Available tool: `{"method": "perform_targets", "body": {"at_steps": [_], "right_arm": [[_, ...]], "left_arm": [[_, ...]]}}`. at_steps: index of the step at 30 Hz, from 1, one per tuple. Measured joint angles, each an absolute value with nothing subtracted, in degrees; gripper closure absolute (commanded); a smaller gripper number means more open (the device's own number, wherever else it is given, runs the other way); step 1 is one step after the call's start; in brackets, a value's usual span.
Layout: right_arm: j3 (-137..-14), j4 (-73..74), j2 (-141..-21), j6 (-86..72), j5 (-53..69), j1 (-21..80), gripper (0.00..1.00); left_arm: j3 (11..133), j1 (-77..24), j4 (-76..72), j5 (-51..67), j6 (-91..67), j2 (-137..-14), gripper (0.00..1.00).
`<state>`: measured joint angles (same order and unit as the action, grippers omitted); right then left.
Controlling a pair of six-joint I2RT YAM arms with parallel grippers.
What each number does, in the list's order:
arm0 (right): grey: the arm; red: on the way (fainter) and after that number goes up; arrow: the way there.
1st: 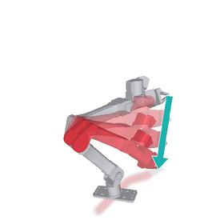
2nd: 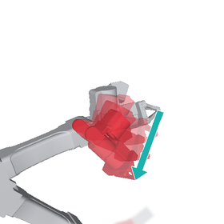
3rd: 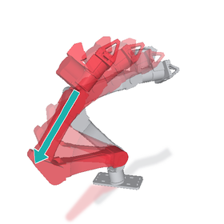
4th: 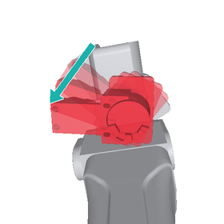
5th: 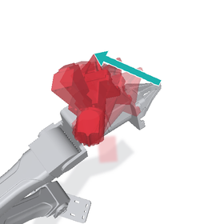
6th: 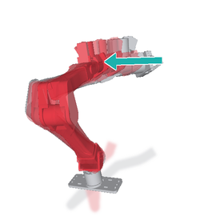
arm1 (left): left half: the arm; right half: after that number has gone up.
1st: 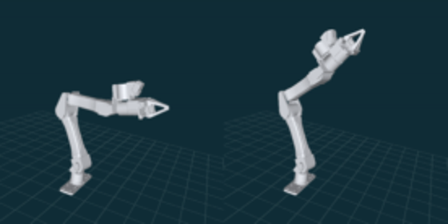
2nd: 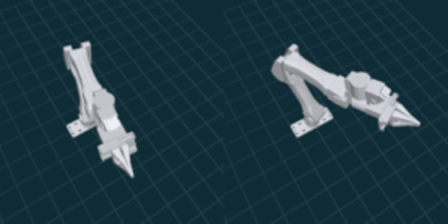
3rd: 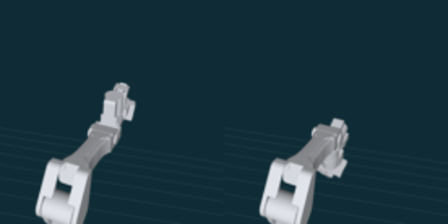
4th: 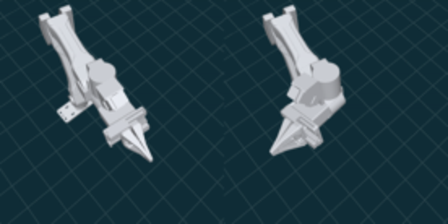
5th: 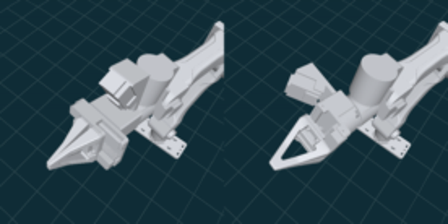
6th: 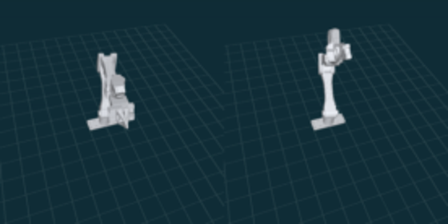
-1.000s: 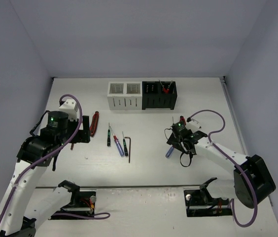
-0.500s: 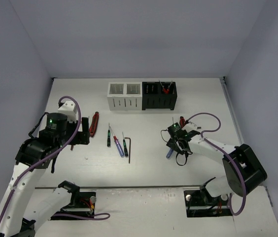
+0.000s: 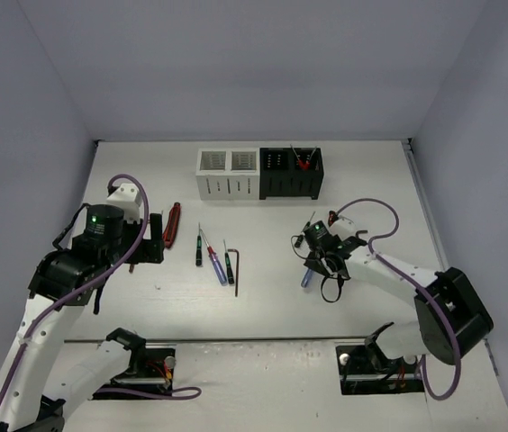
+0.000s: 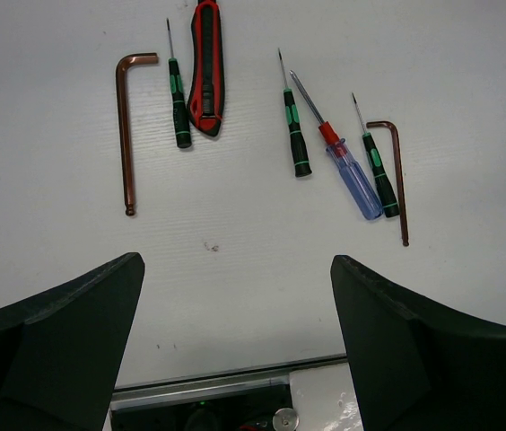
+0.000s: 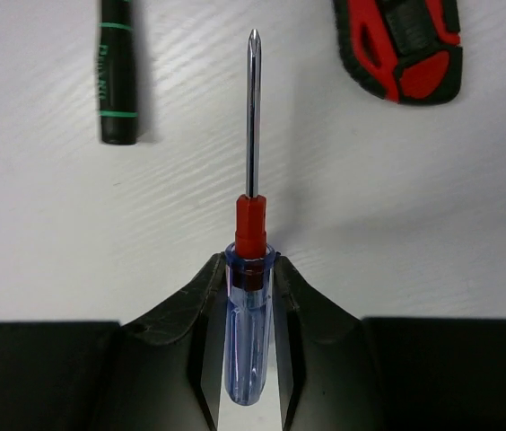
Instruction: Sort the tools into containers
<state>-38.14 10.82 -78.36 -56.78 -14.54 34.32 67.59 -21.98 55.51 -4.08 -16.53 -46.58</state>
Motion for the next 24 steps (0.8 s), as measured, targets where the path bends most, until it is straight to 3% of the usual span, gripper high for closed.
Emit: {"method": "perform_targets", "body": {"at_steps": [4, 11, 17, 24], "right_arm": [[-43.32, 13.38, -72.75, -51.12, -15.47, 35.68, 1.00], [-64.89, 9.57, -72.47, -29.84, -22.63, 33.74, 1.00], [-71.59, -4.44, -80.49, -12.72, -17.56, 23.96, 1.00], [-76.06, -15.28, -94.05, 1.21, -10.71, 22.21, 1.00]], "left_arm": [[67.59, -22.02, 55.52, -4.11, -16.54, -47.21, 0.18], [67.59, -22.02, 55.53, -4.53, -16.56, -48.44, 0.18], [67.59, -22.02, 55.51, -5.04, -16.59, -48.19, 0.18], [67.59, -22.02, 55.53, -5.84, -16.93, -47.06, 0.18]]}}
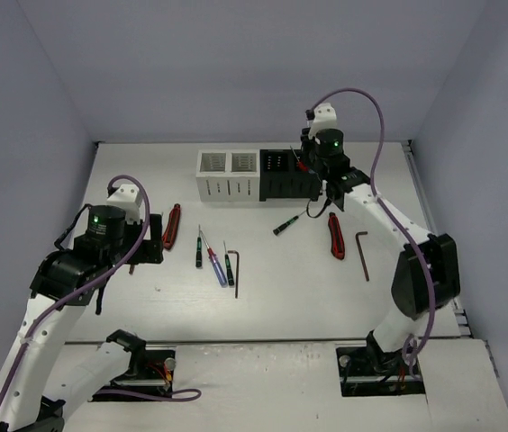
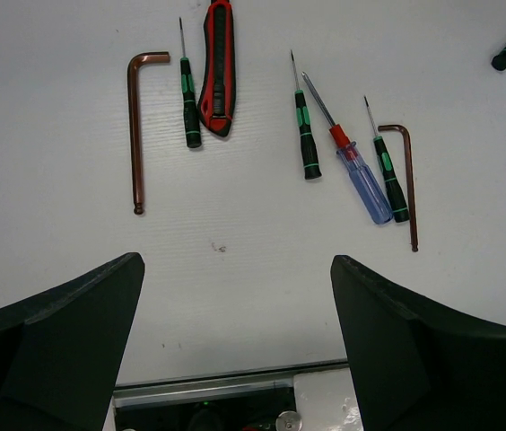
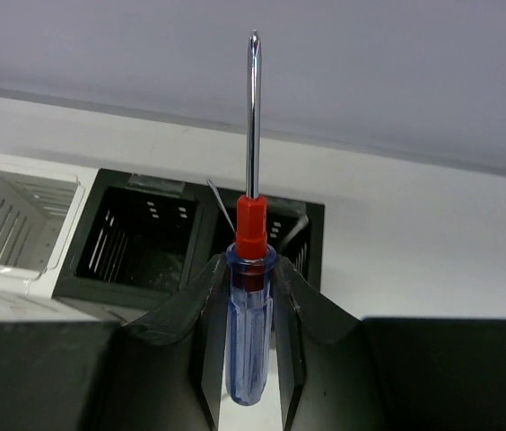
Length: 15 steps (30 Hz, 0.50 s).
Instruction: Sort the tools into containers
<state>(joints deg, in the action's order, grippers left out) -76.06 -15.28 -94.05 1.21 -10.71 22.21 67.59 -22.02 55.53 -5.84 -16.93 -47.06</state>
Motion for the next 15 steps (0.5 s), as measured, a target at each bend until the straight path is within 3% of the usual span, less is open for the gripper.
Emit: {"method": "perform_targets", "body": {"at_steps": [6, 15], "right_arm": [[-80.14, -20.19, -102.15, 5.29, -7.69, 20.40, 1.00], [-80.84, -22.53, -103.92, 6.33, -6.88, 17.88, 1.00]], "left_arm": [[67.59, -22.02, 55.53, -6.35, -17.44, -46.17, 0.18], [66.78, -22.02, 55.57, -7.85, -17.79, -45.89, 0.18]]}}
